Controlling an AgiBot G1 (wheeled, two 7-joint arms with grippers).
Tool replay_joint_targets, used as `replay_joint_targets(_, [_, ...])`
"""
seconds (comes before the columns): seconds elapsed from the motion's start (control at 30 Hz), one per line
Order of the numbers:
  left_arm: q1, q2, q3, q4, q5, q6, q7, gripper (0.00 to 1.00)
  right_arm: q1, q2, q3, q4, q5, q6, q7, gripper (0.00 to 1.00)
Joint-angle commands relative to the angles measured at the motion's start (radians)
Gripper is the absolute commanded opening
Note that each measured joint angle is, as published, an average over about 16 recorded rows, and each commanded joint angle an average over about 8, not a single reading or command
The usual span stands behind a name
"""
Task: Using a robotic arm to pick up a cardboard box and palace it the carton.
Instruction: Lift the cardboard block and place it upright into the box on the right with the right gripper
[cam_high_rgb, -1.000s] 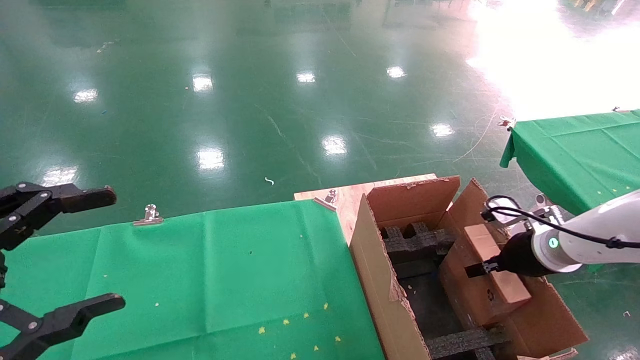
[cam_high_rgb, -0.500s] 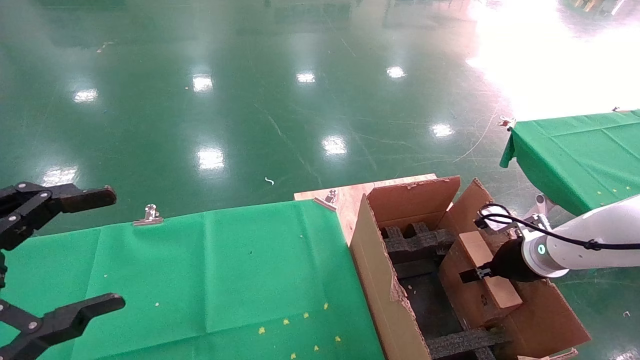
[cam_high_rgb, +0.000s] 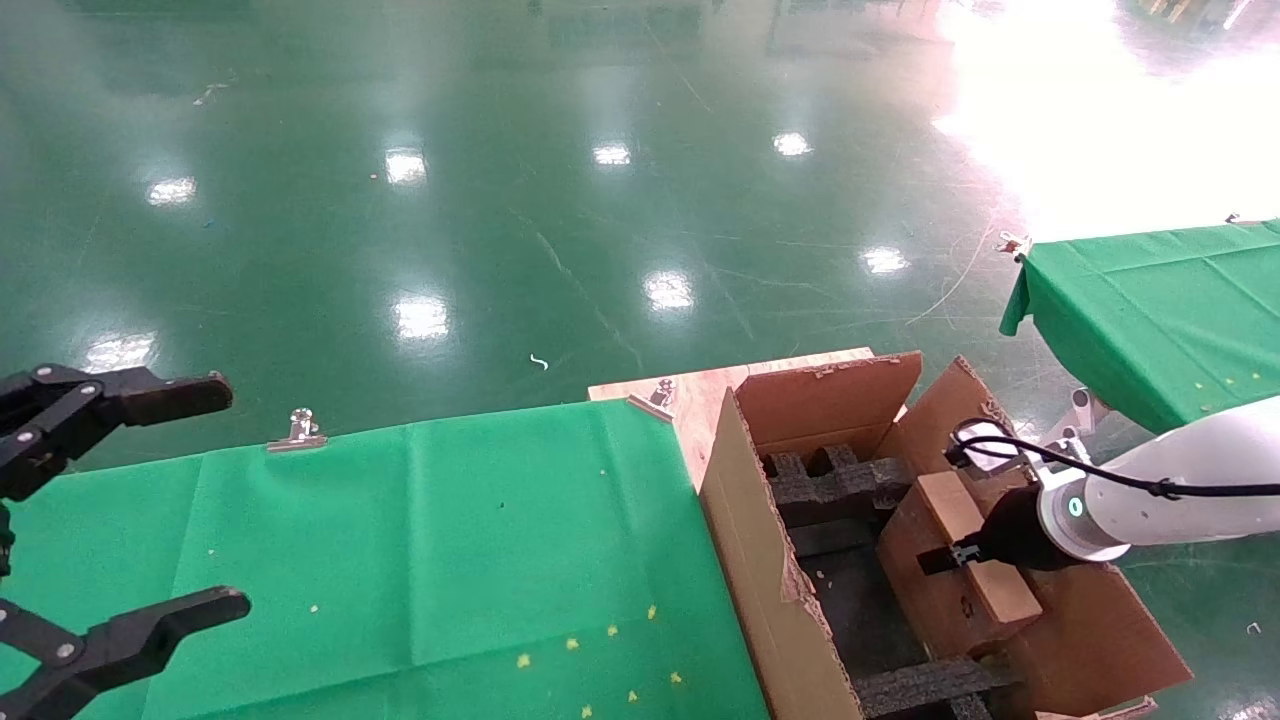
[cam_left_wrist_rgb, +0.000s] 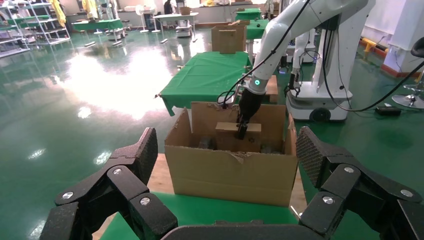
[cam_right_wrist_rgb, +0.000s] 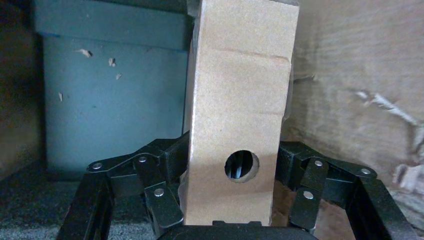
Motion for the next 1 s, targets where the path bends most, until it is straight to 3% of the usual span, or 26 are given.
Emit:
replay_joint_targets(0.03, [0.000,0.000,0.000,0.000,0.000,0.000,0.000,1.00,-0.008,-0.003,0.004,-0.007,0.011,-0.002,-0.016,0.09])
replay_joint_targets(0.23, [0.000,0.000,0.000,0.000,0.000,0.000,0.000,1.00,-0.018,-0.006,0.012,-0.015,0.031,-0.009,-0.040,0.84])
replay_joint_targets(0.3, [0.000,0.000,0.000,0.000,0.000,0.000,0.000,1.00,-0.020,-0.006,0.014,-0.016,0.035,-0.010,-0.043,1.00])
replay_joint_targets(1.0, [0.000,0.000,0.000,0.000,0.000,0.000,0.000,1.00,0.013,0.006,0.006,0.008,0.010,-0.025,-0.037,1.00])
